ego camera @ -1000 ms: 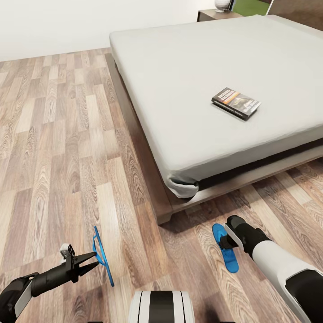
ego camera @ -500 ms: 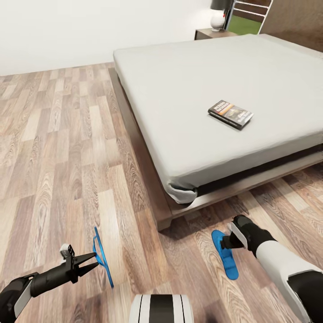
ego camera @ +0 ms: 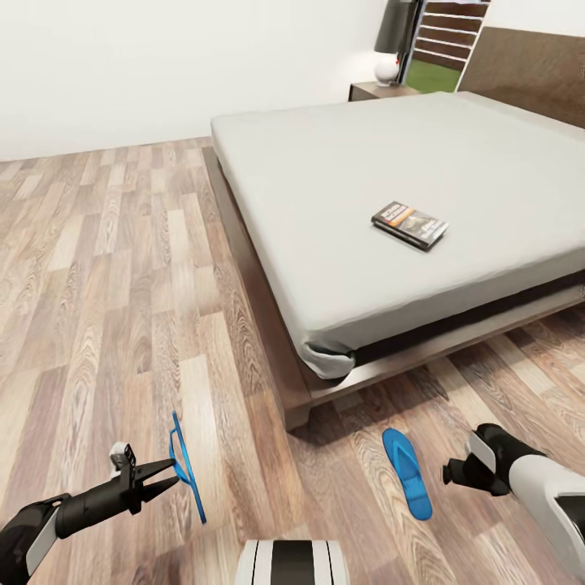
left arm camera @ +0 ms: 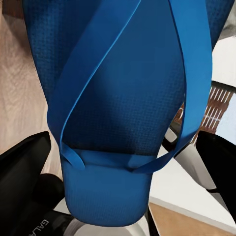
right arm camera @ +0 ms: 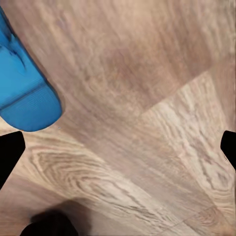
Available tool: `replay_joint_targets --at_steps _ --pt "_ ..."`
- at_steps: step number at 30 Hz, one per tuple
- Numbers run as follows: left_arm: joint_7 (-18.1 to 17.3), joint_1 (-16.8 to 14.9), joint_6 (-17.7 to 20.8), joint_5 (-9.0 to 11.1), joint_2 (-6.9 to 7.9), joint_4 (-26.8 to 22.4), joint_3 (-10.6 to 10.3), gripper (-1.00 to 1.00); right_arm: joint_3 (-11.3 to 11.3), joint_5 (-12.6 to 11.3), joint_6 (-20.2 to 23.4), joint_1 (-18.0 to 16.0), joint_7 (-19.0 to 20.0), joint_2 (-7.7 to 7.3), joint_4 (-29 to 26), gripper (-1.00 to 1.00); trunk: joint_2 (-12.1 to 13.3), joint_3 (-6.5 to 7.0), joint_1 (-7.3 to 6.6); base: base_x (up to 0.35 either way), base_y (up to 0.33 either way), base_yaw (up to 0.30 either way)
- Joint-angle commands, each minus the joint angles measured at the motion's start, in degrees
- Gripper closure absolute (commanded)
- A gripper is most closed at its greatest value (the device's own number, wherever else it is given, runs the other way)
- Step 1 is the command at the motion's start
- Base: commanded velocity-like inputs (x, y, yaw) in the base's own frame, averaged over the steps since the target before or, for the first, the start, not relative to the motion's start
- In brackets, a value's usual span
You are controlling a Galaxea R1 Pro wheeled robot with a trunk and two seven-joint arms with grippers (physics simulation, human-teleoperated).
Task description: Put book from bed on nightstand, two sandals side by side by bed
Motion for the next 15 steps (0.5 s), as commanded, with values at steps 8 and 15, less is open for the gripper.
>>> replay_joint_targets --at_steps 8,15 --pt "-0.2 0.0 0.5 -0.1 0.05 0.0 -0.1 1.0 0.1 -0.6 -8.7 0.1 0.9 -1.89 5.6 -1.0 0.1 1.74 -0.21 0.0 0.0 0.0" --pt "-0.2 0.0 0.5 -1.9 0.09 0.0 0.0 1.0 0.2 -0.4 -10.3 0.3 1.2 -1.99 6.5 -1.0 0.2 3.29 -0.39 0.0 0.0 0.0"
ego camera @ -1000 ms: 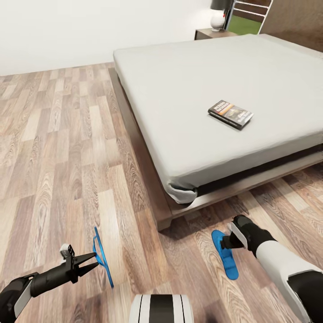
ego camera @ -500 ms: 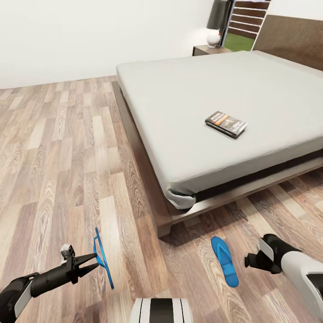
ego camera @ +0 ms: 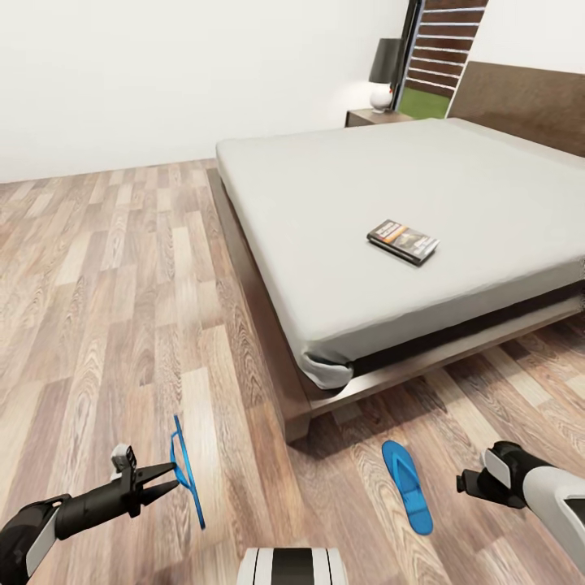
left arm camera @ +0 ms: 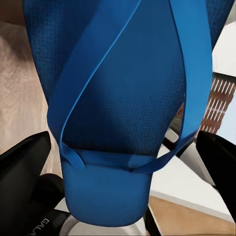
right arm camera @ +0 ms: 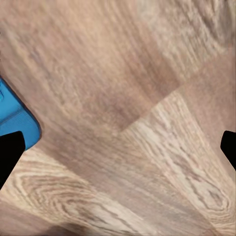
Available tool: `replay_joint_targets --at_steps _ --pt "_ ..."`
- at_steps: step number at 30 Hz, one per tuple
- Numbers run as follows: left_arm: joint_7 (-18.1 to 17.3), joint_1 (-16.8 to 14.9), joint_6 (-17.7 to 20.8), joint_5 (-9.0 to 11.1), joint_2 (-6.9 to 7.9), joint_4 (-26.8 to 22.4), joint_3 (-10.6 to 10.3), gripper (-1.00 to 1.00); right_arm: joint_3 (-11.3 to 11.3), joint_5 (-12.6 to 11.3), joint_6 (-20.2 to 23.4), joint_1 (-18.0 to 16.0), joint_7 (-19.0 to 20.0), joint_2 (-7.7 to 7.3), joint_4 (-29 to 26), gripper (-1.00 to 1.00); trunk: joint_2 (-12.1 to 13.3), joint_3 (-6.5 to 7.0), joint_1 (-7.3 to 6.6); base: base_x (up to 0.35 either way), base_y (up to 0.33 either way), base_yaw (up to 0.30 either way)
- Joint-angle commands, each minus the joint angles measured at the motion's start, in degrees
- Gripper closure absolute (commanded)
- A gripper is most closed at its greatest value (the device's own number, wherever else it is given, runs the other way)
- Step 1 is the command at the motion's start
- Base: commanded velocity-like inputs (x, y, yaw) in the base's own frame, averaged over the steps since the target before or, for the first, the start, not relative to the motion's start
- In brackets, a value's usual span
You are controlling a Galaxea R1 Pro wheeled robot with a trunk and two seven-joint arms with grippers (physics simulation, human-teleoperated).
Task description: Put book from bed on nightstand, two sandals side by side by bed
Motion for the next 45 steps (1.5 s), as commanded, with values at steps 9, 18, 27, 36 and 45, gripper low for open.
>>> replay_joint_targets --at_steps 9,18,27,36,45 --pt "-0.2 0.0 0.6 -0.5 0.01 0.0 0.0 1.0 0.3 -1.1 -1.3 0.0 0.4 -0.22 1.6 -1.0 0.1 1.96 -0.24 0.0 0.0 0.0" --pt "-0.1 0.0 0.6 -0.5 0.09 0.0 0.0 1.0 0.1 -7.6 -1.9 0.1 6.4 -4.36 1.8 -1.0 0.2 3.96 -0.47 0.0 0.0 0.0" --pt "-0.1 0.0 0.5 -0.5 0.03 0.0 0.0 1.0 0.1 -11.6 -3.0 3.4 9.4 -5.38 1.8 -1.0 0.3 5.95 -0.7 0.0 0.0 0.0" --pt "-0.1 0.0 0.5 -0.5 -0.06 0.0 0.0 1.0 0.1 -25.6 -7.0 10.5 17.4 -6.32 1.8 -1.0 0.5 7.94 -0.94 0.0 0.0 0.0" --pt "3.2 0.0 0.4 -0.5 -0.61 0.0 0.0 1.0 0.2 -40.5 -9.0 13.8 24.0 -6.4 1.8 -1.0 0.6 9.94 -1.17 0.0 0.0 0.0"
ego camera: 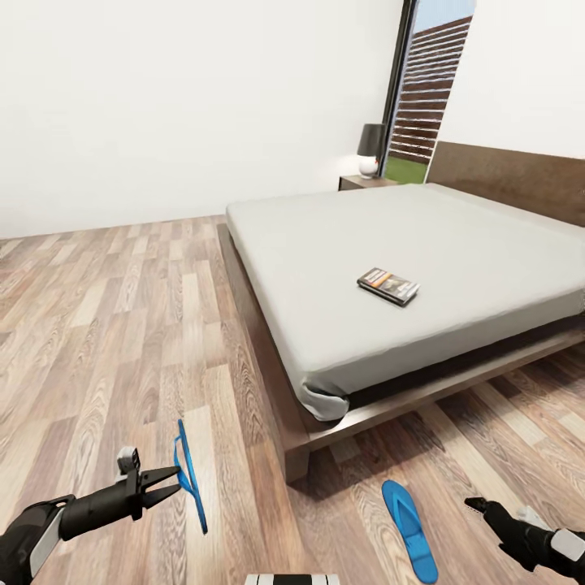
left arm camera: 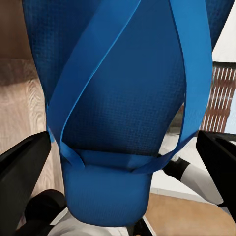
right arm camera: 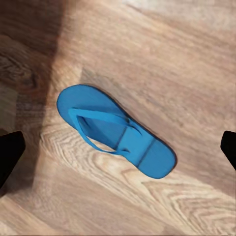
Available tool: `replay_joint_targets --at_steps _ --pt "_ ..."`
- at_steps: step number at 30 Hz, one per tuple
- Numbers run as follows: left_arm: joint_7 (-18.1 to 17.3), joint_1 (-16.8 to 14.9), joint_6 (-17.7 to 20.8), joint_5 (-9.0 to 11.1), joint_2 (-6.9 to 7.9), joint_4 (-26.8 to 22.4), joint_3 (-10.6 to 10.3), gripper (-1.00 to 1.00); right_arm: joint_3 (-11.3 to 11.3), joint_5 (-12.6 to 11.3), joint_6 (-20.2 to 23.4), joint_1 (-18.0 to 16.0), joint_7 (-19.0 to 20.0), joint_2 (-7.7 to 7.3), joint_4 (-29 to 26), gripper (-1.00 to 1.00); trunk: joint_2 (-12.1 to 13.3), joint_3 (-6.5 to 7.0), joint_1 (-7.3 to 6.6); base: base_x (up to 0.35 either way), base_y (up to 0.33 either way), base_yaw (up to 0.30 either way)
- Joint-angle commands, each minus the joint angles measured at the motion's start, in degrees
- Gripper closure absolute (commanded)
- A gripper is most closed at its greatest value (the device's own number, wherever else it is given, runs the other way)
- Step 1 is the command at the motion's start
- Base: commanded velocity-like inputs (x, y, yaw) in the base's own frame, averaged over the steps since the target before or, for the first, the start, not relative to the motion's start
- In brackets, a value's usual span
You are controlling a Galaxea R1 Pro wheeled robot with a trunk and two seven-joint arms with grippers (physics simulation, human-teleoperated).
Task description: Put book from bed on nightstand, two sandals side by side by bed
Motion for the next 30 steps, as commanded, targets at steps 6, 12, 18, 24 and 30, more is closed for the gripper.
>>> replay_joint_targets --at_steps 6,12,18,24,30 --pt "0.9 0.0 0.5 0.0 -0.21 0.0 0.1 1.0 0.5 -7.7 0.2 0.2 2.5 -0.03 0.2 -1.0 0.1 1.29 -0.16 0.0 0.0 0.0" --pt "1.1 0.0 0.5 0.0 -0.49 0.0 0.1 1.0 0.6 -9.7 0.2 0.2 2.7 0.24 0.2 -1.0 0.1 2.62 -0.32 0.0 0.0 0.0" --pt "1.1 0.0 0.4 0.0 -0.93 0.0 0.1 1.0 0.8 -9.9 0.2 0.2 2.9 0.45 0.2 -1.0 0.2 3.95 -0.47 0.0 0.0 0.0" --pt "1.1 0.0 0.4 0.0 -1.04 0.0 0.1 1.0 0.9 -10.1 0.2 0.2 3.0 0.49 0.2 -1.0 0.3 5.28 -0.63 0.0 0.0 0.0" --pt "1.1 0.0 0.4 0.0 -1.11 0.0 0.1 1.0 0.8 -10.0 0.2 0.2 3.0 0.82 0.2 -1.0 0.4 6.61 -0.78 0.0 0.0 0.0"
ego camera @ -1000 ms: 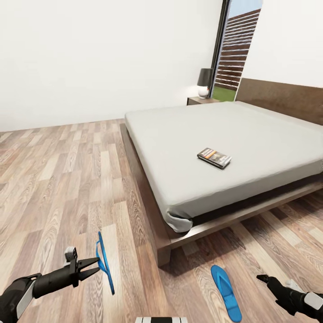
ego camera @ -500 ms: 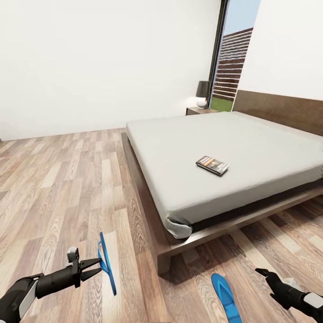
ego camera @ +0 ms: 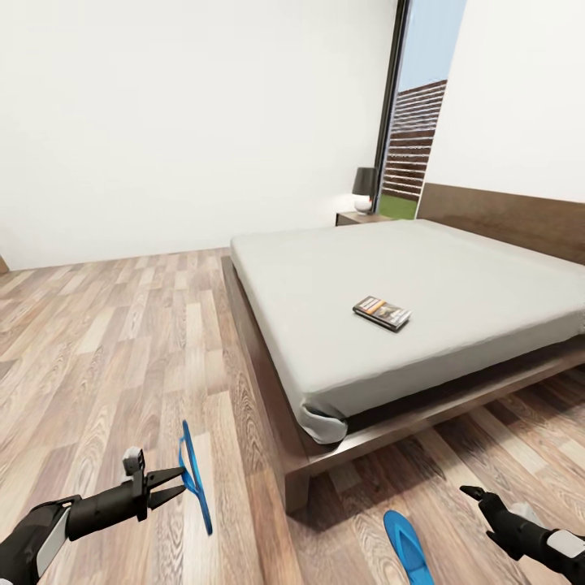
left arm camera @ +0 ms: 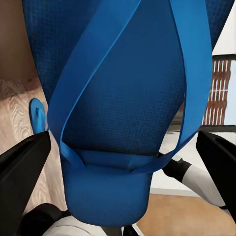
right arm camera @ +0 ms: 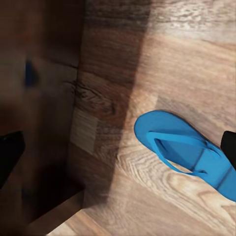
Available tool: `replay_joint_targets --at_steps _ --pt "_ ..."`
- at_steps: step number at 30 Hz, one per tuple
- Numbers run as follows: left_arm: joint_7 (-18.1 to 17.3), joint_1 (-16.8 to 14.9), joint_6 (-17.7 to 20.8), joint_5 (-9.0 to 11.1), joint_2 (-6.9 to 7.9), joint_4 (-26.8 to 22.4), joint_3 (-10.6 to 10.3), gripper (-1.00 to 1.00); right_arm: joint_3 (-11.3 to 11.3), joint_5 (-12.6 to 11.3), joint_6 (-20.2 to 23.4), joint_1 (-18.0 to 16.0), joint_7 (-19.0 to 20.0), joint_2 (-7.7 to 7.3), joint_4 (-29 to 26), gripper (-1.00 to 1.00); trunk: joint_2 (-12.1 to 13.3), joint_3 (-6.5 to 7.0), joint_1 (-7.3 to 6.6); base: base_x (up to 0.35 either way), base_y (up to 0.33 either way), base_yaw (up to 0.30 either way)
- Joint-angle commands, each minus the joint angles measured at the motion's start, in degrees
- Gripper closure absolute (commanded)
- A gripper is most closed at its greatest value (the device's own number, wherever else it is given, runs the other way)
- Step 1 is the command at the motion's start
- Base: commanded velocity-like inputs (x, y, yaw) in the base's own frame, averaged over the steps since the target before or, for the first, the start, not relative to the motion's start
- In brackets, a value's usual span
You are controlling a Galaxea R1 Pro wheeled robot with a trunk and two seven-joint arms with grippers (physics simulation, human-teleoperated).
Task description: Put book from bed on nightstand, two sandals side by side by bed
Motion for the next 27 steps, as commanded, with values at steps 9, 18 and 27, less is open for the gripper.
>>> replay_joint_targets --at_steps 9,18,27 --pt "-0.2 0.0 0.6 0.0 -0.02 0.0 0.0 1.0 0.5 -0.4 0.2 -0.1 0.3 0.18 0.2 -1.0 0.5 1.91 -0.44 0.0 0.0 0.0" --pt "-0.2 0.0 0.5 0.0 -0.02 0.0 0.0 1.0 0.5 -0.4 0.2 -0.1 0.2 0.2 0.2 -1.0 2.5 2.8 -1.53 0.0 0.0 0.0" --pt "-0.2 0.0 0.4 0.0 -0.02 0.0 0.0 1.0 0.5 -0.4 0.2 -0.1 0.3 0.2 0.2 -1.0 2.5 2.8 -1.53 0.0 0.0 0.0"
